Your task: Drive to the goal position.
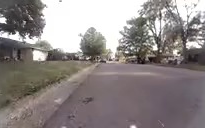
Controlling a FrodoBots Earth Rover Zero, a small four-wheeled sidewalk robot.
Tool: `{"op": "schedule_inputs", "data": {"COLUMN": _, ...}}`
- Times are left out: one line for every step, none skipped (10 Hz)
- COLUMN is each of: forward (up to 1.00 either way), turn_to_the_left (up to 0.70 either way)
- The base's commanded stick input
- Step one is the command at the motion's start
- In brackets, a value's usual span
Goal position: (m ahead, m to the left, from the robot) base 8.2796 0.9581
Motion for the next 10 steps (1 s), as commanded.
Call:
{"op": "schedule_inputs", "data": {"forward": 1.0, "turn_to_the_left": -0.4}}
{"op": "schedule_inputs", "data": {"forward": 1.0, "turn_to_the_left": 0.0}}
{"op": "schedule_inputs", "data": {"forward": 1.0, "turn_to_the_left": 0.0}}
{"op": "schedule_inputs", "data": {"forward": 1.0, "turn_to_the_left": 0.0}}
{"op": "schedule_inputs", "data": {"forward": 1.0, "turn_to_the_left": 0.0}}
{"op": "schedule_inputs", "data": {"forward": 1.0, "turn_to_the_left": 0.0}}
{"op": "schedule_inputs", "data": {"forward": 1.0, "turn_to_the_left": 0.0}}
{"op": "schedule_inputs", "data": {"forward": 1.0, "turn_to_the_left": 0.0}}
{"op": "schedule_inputs", "data": {"forward": 1.0, "turn_to_the_left": 0.0}}
{"op": "schedule_inputs", "data": {"forward": 1.0, "turn_to_the_left": 0.0}}
